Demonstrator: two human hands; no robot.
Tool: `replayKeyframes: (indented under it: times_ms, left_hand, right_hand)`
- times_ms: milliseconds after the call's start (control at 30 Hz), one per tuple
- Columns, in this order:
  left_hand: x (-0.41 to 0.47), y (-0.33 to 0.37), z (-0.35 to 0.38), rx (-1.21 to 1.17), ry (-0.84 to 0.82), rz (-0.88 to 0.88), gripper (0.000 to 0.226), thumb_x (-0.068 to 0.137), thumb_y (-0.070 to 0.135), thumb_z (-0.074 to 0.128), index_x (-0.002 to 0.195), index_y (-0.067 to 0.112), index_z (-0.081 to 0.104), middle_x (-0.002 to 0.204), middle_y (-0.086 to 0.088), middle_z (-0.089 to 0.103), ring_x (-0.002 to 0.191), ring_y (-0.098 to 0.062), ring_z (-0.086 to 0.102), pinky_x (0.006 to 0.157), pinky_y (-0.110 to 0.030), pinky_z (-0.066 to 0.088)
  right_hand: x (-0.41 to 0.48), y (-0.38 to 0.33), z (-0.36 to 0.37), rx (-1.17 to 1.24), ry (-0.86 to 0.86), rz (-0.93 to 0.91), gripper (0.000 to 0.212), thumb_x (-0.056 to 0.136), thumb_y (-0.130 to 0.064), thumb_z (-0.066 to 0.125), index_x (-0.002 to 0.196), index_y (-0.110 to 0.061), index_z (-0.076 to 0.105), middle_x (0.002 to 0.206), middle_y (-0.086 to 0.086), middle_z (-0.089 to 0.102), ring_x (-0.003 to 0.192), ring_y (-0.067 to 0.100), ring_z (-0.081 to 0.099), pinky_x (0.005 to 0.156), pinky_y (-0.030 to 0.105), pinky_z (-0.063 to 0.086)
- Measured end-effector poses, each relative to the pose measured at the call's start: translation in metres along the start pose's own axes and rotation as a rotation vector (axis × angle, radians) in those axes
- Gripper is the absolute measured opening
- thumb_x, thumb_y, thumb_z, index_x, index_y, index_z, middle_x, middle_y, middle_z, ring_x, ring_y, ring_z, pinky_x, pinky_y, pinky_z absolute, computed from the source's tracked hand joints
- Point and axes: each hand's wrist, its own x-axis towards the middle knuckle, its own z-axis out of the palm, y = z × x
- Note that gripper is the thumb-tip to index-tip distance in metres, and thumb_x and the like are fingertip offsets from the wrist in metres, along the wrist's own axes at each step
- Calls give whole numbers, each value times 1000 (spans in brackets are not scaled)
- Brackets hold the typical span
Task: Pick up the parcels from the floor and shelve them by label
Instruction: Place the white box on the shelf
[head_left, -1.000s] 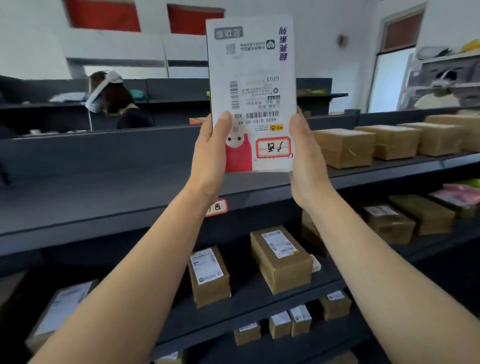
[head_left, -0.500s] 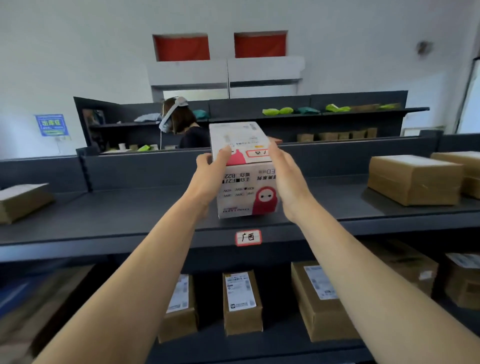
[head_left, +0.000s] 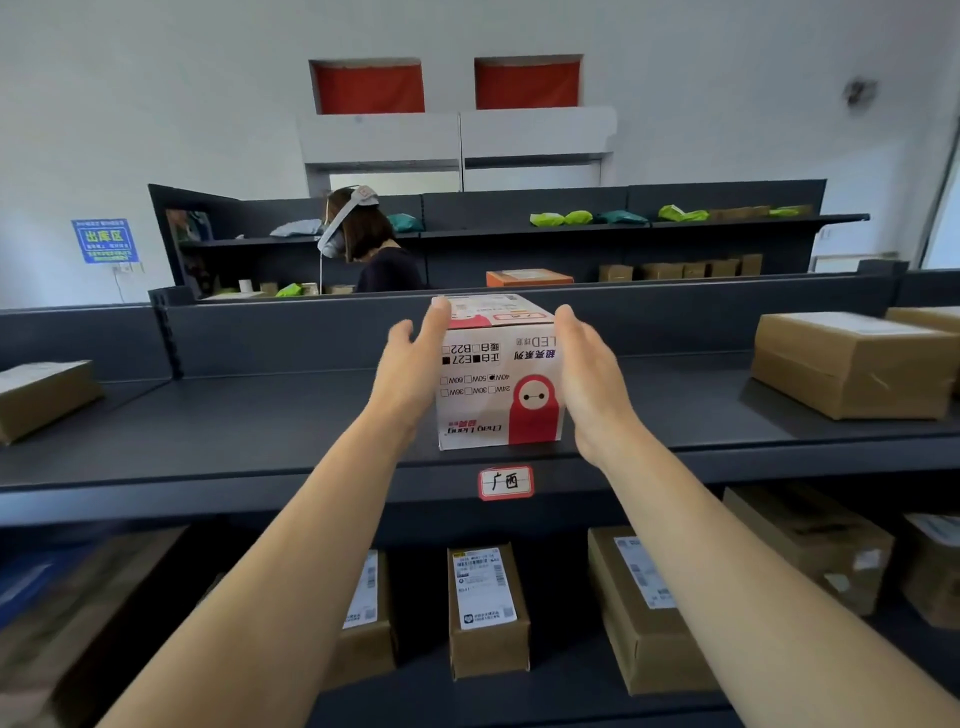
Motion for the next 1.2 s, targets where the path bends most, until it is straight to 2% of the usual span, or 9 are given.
replayKeyframes:
  times_ms: [100,167,267,433,567,700,867,1067,1200]
  left_hand:
    - [-19,9,2,-83,231,248,63,91,56,47,143,21,40,145,0,48,130,-17,46,99,-33,39]
    - [-37,16,9,-139,226,413,53,92,50,49,137,23,46,136,4,54,124,-10,51,100,-29,43]
    - [-58,21,23,-169,103,596,43,93,42,49,130,19,52,123,7,60,112,-2,56,89,-13,45]
    - [-73,19,48,-438,-297,751,38,93,36,47,124,14,52,120,1,61,114,-9,58,94,-20,45]
    - [-80,4,56,-646,-618,740,40,94,28,44,125,5,50,119,-9,59,114,-18,58,97,-28,46]
    - [-102,-12,56,-785,-869,656,36,95,30,42,122,8,51,120,-11,61,116,-22,59,100,-33,47]
    - [-167,-8,52,-995,-1170,475,36,90,38,44,115,14,55,114,-7,62,114,-22,61,97,-30,47]
    - [-264,0,23,-1148,-1422,386,63,79,67,55,115,16,55,115,-7,62,118,-27,57,105,-44,43]
    - [-325,0,-13,-1178,-1546,336,48,91,51,47,115,11,53,111,-5,62,115,-24,59,108,-42,42]
  right_hand:
    - [-7,-5,-5,7,97,-115,32,103,-49,38,117,-27,56,103,-17,66,89,-14,63,65,11,48]
    - [-15,-9,-8,12,152,-200,18,105,-43,41,110,-32,54,97,-26,57,74,-32,54,56,-4,41]
    - [-30,-11,-13,43,197,-293,17,105,-37,44,113,-31,58,101,-27,59,82,-34,54,64,-8,39]
    - [-65,-15,-25,-7,340,-409,57,93,-47,47,139,-16,55,128,-16,60,106,-25,54,87,-2,41]
    - [-103,-11,-24,-46,547,-446,51,92,-48,48,135,-22,56,132,-14,61,122,-11,55,93,5,43]
    - [-152,-7,-12,-157,797,-463,37,93,-46,45,125,-30,56,119,-23,62,114,-13,57,94,10,43]
    - [-242,-26,0,-296,1059,-447,49,85,-58,47,126,-31,55,127,-16,59,130,3,54,110,23,43]
    - [-361,-57,26,-486,1319,-406,43,93,-45,44,132,-28,51,128,-18,58,124,-8,55,106,18,45]
    - [-441,-69,59,-571,1451,-378,37,95,-42,43,129,-29,50,123,-22,59,119,-10,56,101,16,46]
